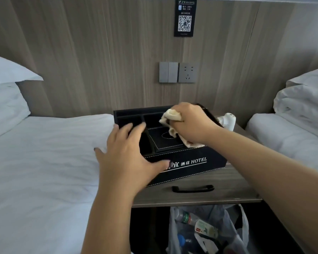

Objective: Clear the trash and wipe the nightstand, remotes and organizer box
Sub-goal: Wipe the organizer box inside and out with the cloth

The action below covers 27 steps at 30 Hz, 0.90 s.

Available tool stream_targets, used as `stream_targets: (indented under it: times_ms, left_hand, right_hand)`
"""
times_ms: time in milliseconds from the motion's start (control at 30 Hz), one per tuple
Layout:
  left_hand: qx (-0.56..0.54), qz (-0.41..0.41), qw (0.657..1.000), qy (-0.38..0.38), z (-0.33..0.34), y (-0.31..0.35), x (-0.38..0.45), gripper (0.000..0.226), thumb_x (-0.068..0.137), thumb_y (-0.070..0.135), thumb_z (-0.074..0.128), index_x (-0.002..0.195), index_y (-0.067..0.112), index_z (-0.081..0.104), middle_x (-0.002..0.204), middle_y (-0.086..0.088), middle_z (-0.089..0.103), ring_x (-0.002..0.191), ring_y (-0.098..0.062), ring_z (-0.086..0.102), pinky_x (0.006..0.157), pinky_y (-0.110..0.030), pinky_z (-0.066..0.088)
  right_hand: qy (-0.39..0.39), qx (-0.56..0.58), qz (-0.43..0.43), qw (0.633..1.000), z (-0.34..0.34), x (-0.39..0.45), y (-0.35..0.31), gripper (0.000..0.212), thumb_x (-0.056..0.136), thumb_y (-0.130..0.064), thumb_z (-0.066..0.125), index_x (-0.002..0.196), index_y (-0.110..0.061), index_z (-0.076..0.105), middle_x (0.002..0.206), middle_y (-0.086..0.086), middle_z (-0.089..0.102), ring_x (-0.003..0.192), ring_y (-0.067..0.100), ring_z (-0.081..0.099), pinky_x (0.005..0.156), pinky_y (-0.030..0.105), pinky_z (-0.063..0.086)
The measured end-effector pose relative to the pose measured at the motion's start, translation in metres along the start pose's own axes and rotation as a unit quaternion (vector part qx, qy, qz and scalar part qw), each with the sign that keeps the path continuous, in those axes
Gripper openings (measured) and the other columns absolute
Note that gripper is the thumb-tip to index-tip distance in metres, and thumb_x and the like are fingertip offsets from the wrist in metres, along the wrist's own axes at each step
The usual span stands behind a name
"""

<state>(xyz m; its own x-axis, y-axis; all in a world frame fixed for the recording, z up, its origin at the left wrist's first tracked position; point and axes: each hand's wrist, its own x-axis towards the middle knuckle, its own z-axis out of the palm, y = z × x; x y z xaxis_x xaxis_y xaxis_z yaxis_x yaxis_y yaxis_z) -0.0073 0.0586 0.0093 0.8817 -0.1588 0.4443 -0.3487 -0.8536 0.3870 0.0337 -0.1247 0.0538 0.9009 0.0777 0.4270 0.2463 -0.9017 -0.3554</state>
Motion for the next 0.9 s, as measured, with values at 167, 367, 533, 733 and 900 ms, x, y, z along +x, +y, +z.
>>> stream_targets:
  times_ms: [167,367,533,733,900]
  left_hand:
    - [-0.018,0.008,1.0,0.007,0.015,-0.006,0.002,0.104,0.06,0.066,0.076,0.149,0.037,0.031,0.155,0.016,0.028,0.15,-0.011,-0.008,0.11,-0.035,0.035]
    - [-0.03,0.009,0.999,0.025,0.021,-0.009,0.006,0.103,0.054,0.06,0.083,0.144,0.036,0.041,0.148,0.016,0.039,0.15,-0.012,0.0,0.11,-0.032,0.033]
    - [-0.041,0.018,0.998,0.04,0.023,-0.01,0.005,0.101,0.053,0.056,0.085,0.143,0.032,0.045,0.145,0.014,0.043,0.15,-0.012,0.003,0.11,-0.028,0.03]
    - [-0.034,0.007,0.999,0.031,0.021,-0.009,0.005,0.1,0.053,0.057,0.084,0.141,0.033,0.044,0.142,0.016,0.043,0.149,-0.013,0.005,0.106,-0.034,0.037]
    - [-0.035,-0.005,0.999,0.02,0.02,-0.008,0.006,0.098,0.053,0.059,0.084,0.14,0.036,0.043,0.142,0.018,0.042,0.149,-0.011,0.003,0.103,-0.036,0.04]
  right_hand:
    - [-0.08,-0.105,-0.075,0.988,0.023,0.029,-0.023,0.004,0.084,-0.012,0.06,0.082,-0.009,0.059,0.095,0.011,0.061,0.09,0.026,0.057,0.077,0.033,0.044]
    - [-0.132,-0.027,-0.061,0.989,0.015,0.013,-0.026,0.007,0.084,-0.006,0.058,0.079,-0.011,0.058,0.089,0.005,0.065,0.086,0.02,0.059,0.074,0.032,0.047]
    - [-0.16,0.028,-0.052,0.985,-0.009,-0.013,-0.029,0.019,0.084,-0.005,0.06,0.088,-0.019,0.072,0.081,-0.007,0.069,0.077,0.005,0.061,0.067,0.019,0.048]
    - [-0.055,-0.025,-0.004,0.998,0.026,0.016,-0.036,0.022,0.075,-0.002,0.054,0.058,-0.016,0.048,0.062,-0.001,0.05,0.071,0.023,0.055,0.057,0.026,0.036]
    - [-0.096,0.003,-0.008,0.995,0.018,0.004,-0.037,0.02,0.077,0.0,0.053,0.063,-0.015,0.052,0.061,-0.001,0.052,0.06,0.017,0.053,0.049,0.024,0.038]
